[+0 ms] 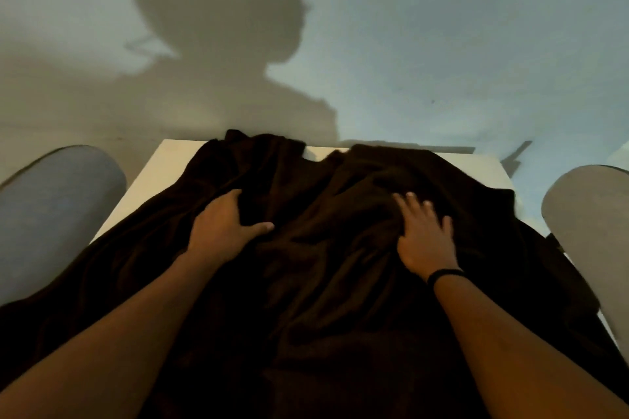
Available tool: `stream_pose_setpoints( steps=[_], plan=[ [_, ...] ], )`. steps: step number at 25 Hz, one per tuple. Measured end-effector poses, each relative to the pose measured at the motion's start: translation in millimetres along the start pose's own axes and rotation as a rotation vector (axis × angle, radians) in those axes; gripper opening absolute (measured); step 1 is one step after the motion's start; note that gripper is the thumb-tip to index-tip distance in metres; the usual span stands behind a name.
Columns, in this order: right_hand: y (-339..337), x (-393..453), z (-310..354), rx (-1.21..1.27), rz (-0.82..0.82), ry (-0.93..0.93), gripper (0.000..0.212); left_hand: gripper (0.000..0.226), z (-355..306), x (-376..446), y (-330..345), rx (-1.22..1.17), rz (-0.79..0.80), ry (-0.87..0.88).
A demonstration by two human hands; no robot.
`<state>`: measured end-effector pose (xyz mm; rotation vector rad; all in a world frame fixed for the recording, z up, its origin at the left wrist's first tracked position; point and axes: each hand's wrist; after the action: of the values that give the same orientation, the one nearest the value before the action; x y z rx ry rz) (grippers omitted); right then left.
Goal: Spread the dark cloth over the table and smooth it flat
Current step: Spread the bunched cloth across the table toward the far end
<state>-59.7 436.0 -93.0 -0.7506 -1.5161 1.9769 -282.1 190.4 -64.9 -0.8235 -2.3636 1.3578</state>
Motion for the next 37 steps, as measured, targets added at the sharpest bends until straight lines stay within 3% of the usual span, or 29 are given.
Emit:
stream_pose_setpoints(
  steps=[2,4,6,8,9,12,14,17,18,20,22,24,26,27,32,35,37],
  plan=[
    [-7.1,-4.5,-6.8,0.005,-0.028,0.272,0.068,0.096,25.6,12.6,-17.1,-0.045,0.101,-0.248],
    [-19.2,-4.7,-0.6,0.013,-0.066,0.384,0.063,0.091,43.3,16.4,-31.3,0.077,0.074,-0.338],
    [-27.9,1.6,11.1,0.004,-0.289,0.342,0.052,0.082,44.1,20.4,-33.1,0.26,-0.049,-0.152],
    [-29.8,5.7,17.2,0.016,-0.432,0.273,0.047,0.091,34.3,23.5,-24.5,0.267,-0.008,0.044],
    [-25.7,6.0,17.9,0.038,-0.402,0.261,0.05,0.098,29.7,25.1,-17.6,0.246,0.081,0.068],
    [-1.4,5.7,6.5,-0.028,-0.108,0.24,0.072,0.106,31.7,28.8,0.9,0.285,0.289,0.002],
    [-0.5,18.6,-3.0,0.003,-0.05,0.19,0.083,0.108,41.6,37.4,-3.1,0.284,0.268,-0.119],
    [-28.7,46.6,-8.9,0.324,-0.077,0.113,0.086,0.097,44.5,54.5,-20.4,0.361,0.113,-0.316],
    [-37.0,51.2,-11.2,0.339,-0.188,0.075,0.078,0.09,38.0,58.9,-22.9,0.401,-0.007,-0.302],
    [-41.0,53.9,-18.1,0.19,-0.411,0.042,0.061,0.07,9.4,63.3,-17.2,0.407,-0.265,-0.078],
    [-30.2,46.7,-26.2,0.055,-0.293,0.06,0.065,0.051,-28.4,63.8,2.6,0.272,-0.371,0.142],
    [-9.4,37.9,-36.7,-0.012,-0.098,0.118,0.075,0.058,-59.4,57.1,28.8,0.147,-0.176,0.092],
    [0.5,34.1,-52.1,-0.041,-0.082,0.171,0.079,0.088,-59.4,53.1,57.8,0.164,0.064,-0.024],
    [-0.6,33.8,-61.1,-0.036,-0.095,0.209,0.081,0.096,-49.1,52.1,66.3,0.2,0.094,-0.022],
    [-27.6,31.2,-107.1,0.018,-0.076,0.439,0.082,0.09,-6.6,61.0,48.5,0.246,-0.055,-0.048],
    [-23.0,31.2,-85.7,-0.029,-0.262,0.29,0.075,0.074,-47.0,62.7,62.7,0.276,-0.157,0.12],
    [-12.0,33.3,-68.8,-0.011,-0.243,0.236,0.073,0.075,-78.0,60.5,82.3,0.213,-0.049,0.198]
  ],
)
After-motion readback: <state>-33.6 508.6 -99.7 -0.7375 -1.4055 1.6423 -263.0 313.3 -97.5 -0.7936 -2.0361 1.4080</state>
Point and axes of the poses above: each hand's wrist, its own x-axis towards the middle knuckle, its own y-axis out of the palm, z = x × y, and after that the axes turned 1 degree about -x, right-handed
